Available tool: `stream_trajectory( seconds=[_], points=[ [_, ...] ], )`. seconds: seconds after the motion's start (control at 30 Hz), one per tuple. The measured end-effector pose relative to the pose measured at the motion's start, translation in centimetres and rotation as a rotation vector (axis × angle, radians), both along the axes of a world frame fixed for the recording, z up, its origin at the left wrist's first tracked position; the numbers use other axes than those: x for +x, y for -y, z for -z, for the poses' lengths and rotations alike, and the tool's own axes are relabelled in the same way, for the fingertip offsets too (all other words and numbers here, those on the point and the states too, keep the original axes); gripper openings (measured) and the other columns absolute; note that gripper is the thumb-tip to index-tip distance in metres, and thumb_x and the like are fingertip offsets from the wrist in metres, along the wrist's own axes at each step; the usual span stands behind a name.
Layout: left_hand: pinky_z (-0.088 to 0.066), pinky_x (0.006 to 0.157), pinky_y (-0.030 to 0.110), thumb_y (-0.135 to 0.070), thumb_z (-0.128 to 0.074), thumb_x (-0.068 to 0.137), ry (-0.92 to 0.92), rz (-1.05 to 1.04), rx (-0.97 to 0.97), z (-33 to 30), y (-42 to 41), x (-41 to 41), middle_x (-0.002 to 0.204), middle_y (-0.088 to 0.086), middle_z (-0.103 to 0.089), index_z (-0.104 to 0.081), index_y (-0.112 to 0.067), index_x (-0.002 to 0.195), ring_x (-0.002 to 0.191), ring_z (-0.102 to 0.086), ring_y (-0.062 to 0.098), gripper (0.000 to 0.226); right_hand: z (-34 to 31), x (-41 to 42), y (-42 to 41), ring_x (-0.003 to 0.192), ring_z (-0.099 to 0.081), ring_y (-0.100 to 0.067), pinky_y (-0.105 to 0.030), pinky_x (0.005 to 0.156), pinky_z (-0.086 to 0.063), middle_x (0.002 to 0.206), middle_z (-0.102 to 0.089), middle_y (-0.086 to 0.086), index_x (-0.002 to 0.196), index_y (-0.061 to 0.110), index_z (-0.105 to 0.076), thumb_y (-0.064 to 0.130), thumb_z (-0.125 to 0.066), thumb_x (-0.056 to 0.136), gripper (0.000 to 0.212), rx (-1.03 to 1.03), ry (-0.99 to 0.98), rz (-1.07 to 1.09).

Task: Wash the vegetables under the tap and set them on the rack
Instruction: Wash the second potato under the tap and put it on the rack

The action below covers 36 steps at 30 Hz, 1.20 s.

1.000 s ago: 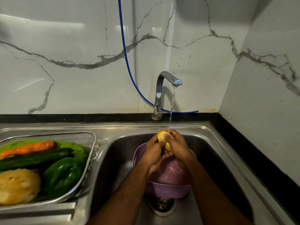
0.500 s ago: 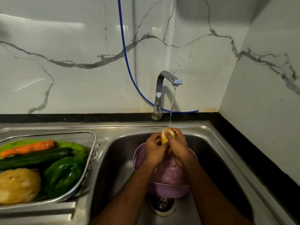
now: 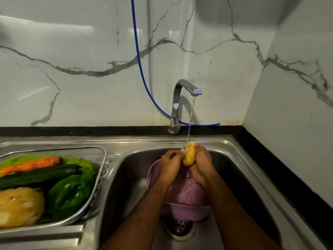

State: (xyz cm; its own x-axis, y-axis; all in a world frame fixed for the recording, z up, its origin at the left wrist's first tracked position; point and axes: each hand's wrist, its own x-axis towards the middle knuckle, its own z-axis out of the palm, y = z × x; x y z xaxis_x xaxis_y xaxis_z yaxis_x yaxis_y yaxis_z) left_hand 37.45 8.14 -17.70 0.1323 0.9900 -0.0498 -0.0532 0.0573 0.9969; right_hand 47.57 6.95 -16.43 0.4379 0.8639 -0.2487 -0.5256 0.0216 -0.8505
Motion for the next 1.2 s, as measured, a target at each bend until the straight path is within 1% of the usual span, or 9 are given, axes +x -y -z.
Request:
stream_trajectory(
  seconds=[0.1, 0.27, 0.4, 0.57, 0.67, 0.8, 0.93, 1.07, 1.2],
  points=[
    [-0.054, 0.060, 0.035, -0.045, -0.052, 0.100, -0.006, 0.175, -0.215, -0.3, 0.7, -0.3, 0.094, 0.018, -0.074, -0.070, -0.011, 0.106, 0.078, -0.068, 0.027, 0.039, 0.1, -0.1, -0.1, 0.120, -0.063, -0.045, -0.059, 0.107, -0.049, 0.123, -0.064, -0.031, 0.136, 0.006, -0.058, 0.028, -0.049, 0.108, 0.037, -0.048, -0.064, 0.056],
    [-0.055, 0.052, 0.026, -0.030, -0.048, 0.105, 0.194, 0.260, -0.318, -0.2, 0.9, 0.1, 0.087, 0.011, -0.071, -0.064, -0.009, 0.102, 0.064, -0.065, 0.016, 0.027, -0.5, -0.2, 0.2, 0.073, -0.064, -0.027, -0.042, 0.070, -0.055, 0.087, -0.067, -0.016, 0.107, 0.011, -0.066, 0.029, -0.045, 0.108, 0.027, -0.129, 0.052, -0.042],
    [-0.055, 0.051, 0.025, -0.018, -0.059, 0.100, 0.194, 0.157, -0.269, 0.1, 0.8, 0.5, 0.075, 0.012, -0.069, -0.061, 0.005, 0.109, 0.056, -0.065, 0.016, 0.025, -0.3, 0.0, 0.2, 0.069, -0.062, -0.026, -0.029, 0.044, -0.050, 0.098, -0.068, -0.021, 0.101, 0.016, -0.064, 0.035, -0.045, 0.108, 0.027, -0.177, 0.167, -0.065],
    [-0.050, 0.044, 0.026, -0.013, -0.071, 0.091, 0.171, 0.003, -0.130, 0.1, 0.4, 0.4, 0.069, 0.016, -0.068, -0.063, 0.008, 0.103, 0.047, -0.059, 0.018, 0.026, -0.6, -0.5, 0.6, 0.100, -0.069, -0.030, -0.053, 0.090, -0.058, 0.108, -0.068, -0.012, 0.111, 0.024, -0.061, 0.023, -0.045, 0.110, 0.016, -0.100, 0.197, -0.139],
    [-0.055, 0.053, 0.030, -0.012, -0.072, 0.090, 0.103, 0.011, -0.048, 0.1, 0.5, 0.4, 0.079, 0.018, -0.072, -0.067, 0.000, 0.104, 0.058, -0.065, 0.022, 0.019, -0.7, -1.0, 0.9, 0.108, -0.068, -0.031, -0.049, 0.088, -0.061, 0.122, -0.067, -0.011, 0.132, 0.023, -0.059, 0.025, -0.050, 0.108, 0.026, -0.103, 0.268, -0.128],
    [-0.062, 0.074, 0.035, -0.011, -0.073, 0.087, -0.062, 0.029, 0.116, 0.0, 0.5, 0.1, 0.089, 0.006, -0.074, -0.069, -0.014, 0.104, 0.083, -0.072, 0.021, 0.018, -1.1, -1.1, 1.1, 0.106, -0.069, -0.027, -0.045, 0.088, -0.061, 0.118, -0.069, -0.011, 0.129, 0.020, -0.059, 0.037, -0.055, 0.105, 0.029, -0.116, 0.337, -0.044],
    [-0.060, 0.070, 0.026, -0.011, -0.074, 0.086, -0.184, -0.041, 0.242, -0.2, 0.7, 0.0, 0.087, -0.002, -0.071, -0.069, -0.018, 0.102, 0.080, -0.069, 0.014, 0.019, -1.4, -1.4, 1.2, 0.103, -0.069, -0.027, -0.050, 0.089, -0.061, 0.116, -0.067, -0.010, 0.130, 0.024, -0.055, 0.040, -0.048, 0.108, 0.029, -0.154, 0.334, -0.083],
    [-0.058, 0.080, 0.040, -0.024, -0.078, 0.074, -0.302, -0.157, 0.338, 0.1, 0.3, -0.5, 0.089, -0.004, -0.075, -0.074, -0.022, 0.097, 0.084, -0.069, 0.014, 0.024, -1.2, -1.3, 1.3, 0.105, -0.067, -0.025, -0.051, 0.092, -0.058, 0.115, -0.069, -0.004, 0.131, 0.026, -0.058, 0.042, -0.048, 0.107, 0.030, -0.180, 0.393, -0.152],
    [-0.058, 0.071, 0.027, -0.018, -0.083, 0.075, -0.244, -0.120, 0.303, 0.0, 0.5, -0.5, 0.080, -0.009, -0.072, -0.072, -0.028, 0.094, 0.074, -0.068, 0.005, 0.024, -1.1, -1.2, 1.4, 0.102, -0.072, -0.027, -0.051, 0.089, -0.060, 0.110, -0.075, -0.010, 0.128, 0.020, -0.064, 0.043, -0.052, 0.105, 0.034, -0.184, 0.341, -0.149]
  ],
)
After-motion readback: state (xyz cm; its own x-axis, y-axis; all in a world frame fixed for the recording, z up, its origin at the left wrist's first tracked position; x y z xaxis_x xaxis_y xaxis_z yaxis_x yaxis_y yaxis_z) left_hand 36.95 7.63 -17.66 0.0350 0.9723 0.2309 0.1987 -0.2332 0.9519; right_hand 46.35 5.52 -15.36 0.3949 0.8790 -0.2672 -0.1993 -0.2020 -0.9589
